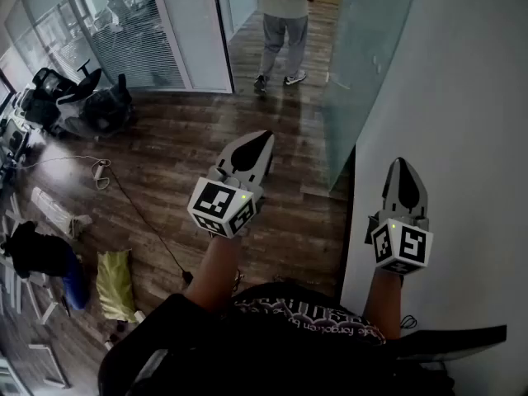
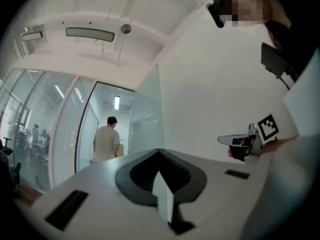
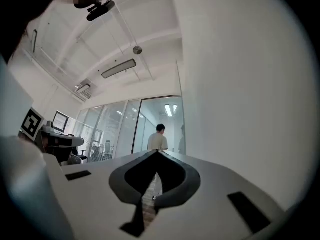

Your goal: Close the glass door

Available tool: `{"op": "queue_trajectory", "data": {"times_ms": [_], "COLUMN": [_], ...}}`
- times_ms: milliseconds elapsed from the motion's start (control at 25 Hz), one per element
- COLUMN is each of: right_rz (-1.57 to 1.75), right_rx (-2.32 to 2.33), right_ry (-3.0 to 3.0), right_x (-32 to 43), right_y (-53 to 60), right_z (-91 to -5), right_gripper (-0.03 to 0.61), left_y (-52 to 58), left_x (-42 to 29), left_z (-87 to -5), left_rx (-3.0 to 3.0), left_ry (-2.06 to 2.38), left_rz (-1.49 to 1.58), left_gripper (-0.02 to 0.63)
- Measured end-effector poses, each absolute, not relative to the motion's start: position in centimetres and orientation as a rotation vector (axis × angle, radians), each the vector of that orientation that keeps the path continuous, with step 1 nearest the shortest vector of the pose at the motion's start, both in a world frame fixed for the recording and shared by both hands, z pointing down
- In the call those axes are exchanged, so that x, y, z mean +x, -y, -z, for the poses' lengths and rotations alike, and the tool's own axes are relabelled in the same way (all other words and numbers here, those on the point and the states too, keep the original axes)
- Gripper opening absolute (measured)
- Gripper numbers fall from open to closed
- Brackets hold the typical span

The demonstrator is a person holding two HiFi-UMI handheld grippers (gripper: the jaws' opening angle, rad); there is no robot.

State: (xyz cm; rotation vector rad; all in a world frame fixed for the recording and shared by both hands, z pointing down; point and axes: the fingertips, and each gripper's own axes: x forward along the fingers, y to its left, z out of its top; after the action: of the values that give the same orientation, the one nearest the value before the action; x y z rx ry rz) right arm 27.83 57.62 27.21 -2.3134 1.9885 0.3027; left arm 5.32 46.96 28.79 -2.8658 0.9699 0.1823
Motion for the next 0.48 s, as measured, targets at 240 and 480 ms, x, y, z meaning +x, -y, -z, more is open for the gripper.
{"op": "queue_trajectory", "data": {"times_ms": [240,480], "right_rz": [-0.329,-0.325], "right_rx": [-2.293,-2.285], "right_ry": [-2.011,-2.031], "right_x": [27.5,27.2], "right_y": [-56.3,-55.6], "right_z": [-26.7,-26.7], "right_gripper": [0.003,0.003], "left_y": [-45.8,-45.5], "left_x": [6.2,6.5], "left_z": [-27.4,-27.4], "left_rx": [-2.839,-2.844], "left_ry": [-0.952,-0.946], "left_rz": [-0.202,-0.198], "left_gripper": [0.003,0.002]}}
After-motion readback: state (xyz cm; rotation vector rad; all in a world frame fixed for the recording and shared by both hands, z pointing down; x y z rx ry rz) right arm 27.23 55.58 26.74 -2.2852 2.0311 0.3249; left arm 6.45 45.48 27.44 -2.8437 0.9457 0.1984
